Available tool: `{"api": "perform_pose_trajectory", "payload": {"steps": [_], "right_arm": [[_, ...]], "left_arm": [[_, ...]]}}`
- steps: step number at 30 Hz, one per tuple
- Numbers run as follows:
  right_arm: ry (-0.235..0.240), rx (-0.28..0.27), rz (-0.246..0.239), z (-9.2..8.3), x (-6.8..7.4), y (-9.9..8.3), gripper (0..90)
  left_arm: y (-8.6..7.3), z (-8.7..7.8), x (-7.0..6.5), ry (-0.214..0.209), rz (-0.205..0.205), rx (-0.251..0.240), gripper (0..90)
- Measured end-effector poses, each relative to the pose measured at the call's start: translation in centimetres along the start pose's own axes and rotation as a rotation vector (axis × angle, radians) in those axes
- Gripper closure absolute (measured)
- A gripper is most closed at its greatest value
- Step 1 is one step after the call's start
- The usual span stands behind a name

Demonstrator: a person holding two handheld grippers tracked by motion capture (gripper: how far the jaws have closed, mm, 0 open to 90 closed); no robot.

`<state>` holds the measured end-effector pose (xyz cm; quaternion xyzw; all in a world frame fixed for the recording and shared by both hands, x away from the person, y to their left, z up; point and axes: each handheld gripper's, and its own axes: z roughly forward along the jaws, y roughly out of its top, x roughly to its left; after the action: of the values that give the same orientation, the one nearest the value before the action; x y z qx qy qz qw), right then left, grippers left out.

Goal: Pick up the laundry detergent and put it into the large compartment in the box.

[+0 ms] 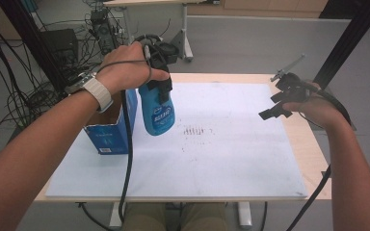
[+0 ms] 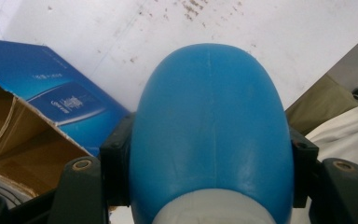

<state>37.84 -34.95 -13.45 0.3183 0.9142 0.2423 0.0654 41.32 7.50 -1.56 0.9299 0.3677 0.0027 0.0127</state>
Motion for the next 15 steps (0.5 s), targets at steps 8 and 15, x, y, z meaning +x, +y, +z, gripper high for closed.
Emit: {"api": "perform_pose_trajectory", "payload": {"steps": [8,15], "right_arm": [[0.004,-0.001,-0.006,0.1,-0.2,0.0,10.9],[0.006,-0.004,-0.015,0.0,-0.3,0.2,10.9]], "left_arm": [[-0.1,-1.1,0.5,0.008,-0.087,0.007,37.5],[-0.4,-1.8,0.9,0.013,-0.135,0.008,37.5]]}}
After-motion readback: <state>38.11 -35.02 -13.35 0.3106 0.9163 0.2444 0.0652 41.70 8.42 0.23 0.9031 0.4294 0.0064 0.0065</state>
